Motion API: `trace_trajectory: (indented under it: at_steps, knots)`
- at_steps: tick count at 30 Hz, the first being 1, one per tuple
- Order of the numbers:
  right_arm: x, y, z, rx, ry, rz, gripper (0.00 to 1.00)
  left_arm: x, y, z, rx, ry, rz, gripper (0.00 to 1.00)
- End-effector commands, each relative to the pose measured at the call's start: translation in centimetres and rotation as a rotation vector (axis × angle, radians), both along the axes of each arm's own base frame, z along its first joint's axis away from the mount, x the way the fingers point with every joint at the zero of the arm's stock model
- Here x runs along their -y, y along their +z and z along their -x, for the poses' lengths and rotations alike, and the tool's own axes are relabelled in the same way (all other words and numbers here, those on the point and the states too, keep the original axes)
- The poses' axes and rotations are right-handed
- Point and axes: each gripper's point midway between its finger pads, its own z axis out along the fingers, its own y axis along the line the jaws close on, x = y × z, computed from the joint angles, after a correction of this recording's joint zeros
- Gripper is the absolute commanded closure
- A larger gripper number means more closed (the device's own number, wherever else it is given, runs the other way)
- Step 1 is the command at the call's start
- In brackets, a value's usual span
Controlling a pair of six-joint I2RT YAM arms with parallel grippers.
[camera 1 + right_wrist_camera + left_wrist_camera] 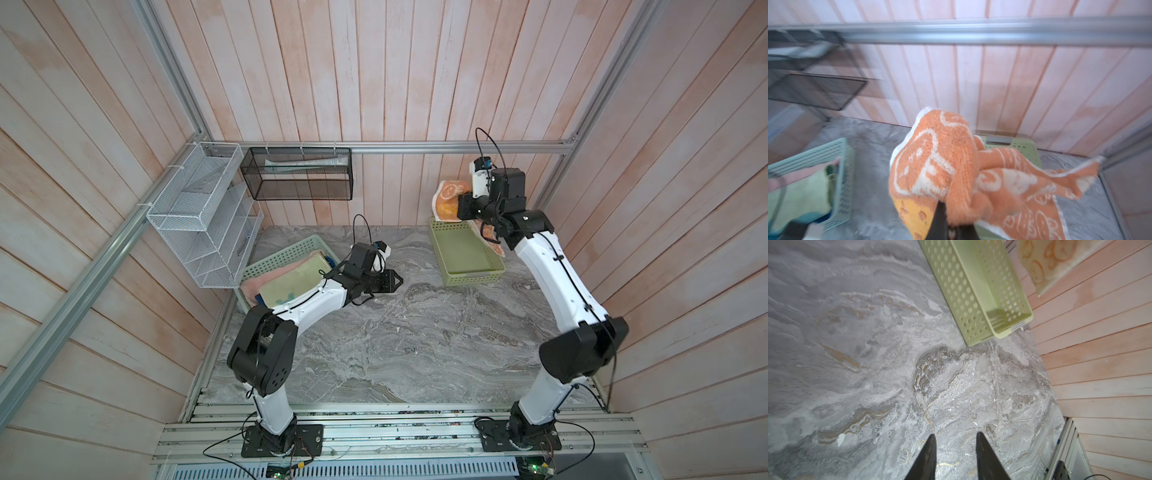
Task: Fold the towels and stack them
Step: 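Grasp an orange bunny-print towel with the right gripper and drop it on the table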
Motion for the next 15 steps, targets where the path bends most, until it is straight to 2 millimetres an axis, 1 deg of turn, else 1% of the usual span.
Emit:
trace_trajectory:
  at_steps: [1, 2, 3, 5, 6, 7, 8, 9, 10, 11, 12, 13, 15]
  knots:
    - [-3.3, 0.4, 4.1, 0.023, 0.118, -0.033, 1.00, -2.9, 2.0, -0.1, 0.055, 0.087, -0.027, 0.66]
    - [-3.9, 0.9, 5.7, 0.026, 0.159, -0.083, 1.00, -3.6, 2.3, 0.1, 0.062, 0.106, -0.030, 0.66]
    - [-4.5, 1.1, 7.0, 0.023, 0.200, -0.142, 1.00, -4.4, 2.7, 0.3, 0.070, 0.125, -0.028, 0.66]
    - [-4.9, -0.3, 8.9, -0.011, 0.252, -0.221, 1.00, -5.7, 2.9, 0.9, 0.072, 0.161, -0.035, 0.66]
    - [-5.1, -1.8, 9.6, -0.039, 0.269, -0.245, 0.98, -6.5, 2.8, 1.1, 0.072, 0.182, -0.042, 0.66]
    - [-5.2, -4.0, 10.0, -0.081, 0.282, -0.255, 0.91, -7.1, 2.7, 1.5, 0.069, 0.197, -0.045, 0.65]
    - [-5.2, -6.2, 10.3, -0.131, 0.281, -0.252, 0.80, -7.6, 2.2, 1.9, 0.058, 0.206, -0.050, 0.65]
    - [-5.2, -9.2, 10.6, -0.203, 0.270, -0.239, 0.66, -8.0, 1.7, 2.4, 0.045, 0.213, -0.054, 0.65]
    - [-5.0, -12.3, 11.0, -0.289, 0.257, -0.215, 0.57, -8.4, 1.1, 2.8, 0.028, 0.220, -0.058, 0.65]
    - [-4.9, -14.8, 11.4, -0.363, 0.252, -0.194, 0.52, -8.6, 0.5, 3.2, 0.009, 0.221, -0.065, 0.64]
    - [-4.8, -17.6, 12.0, -0.451, 0.245, -0.165, 0.50, -8.7, -0.3, 3.7, -0.015, 0.218, -0.071, 0.64]
    - [-4.7, -19.8, 12.7, -0.519, 0.247, -0.141, 0.49, -8.7, -1.0, 4.1, -0.042, 0.213, -0.077, 0.63]
    - [-4.2, -23.1, 14.0, -0.620, 0.233, -0.112, 0.49, -8.6, -2.4, 4.9, -0.088, 0.202, -0.082, 0.63]
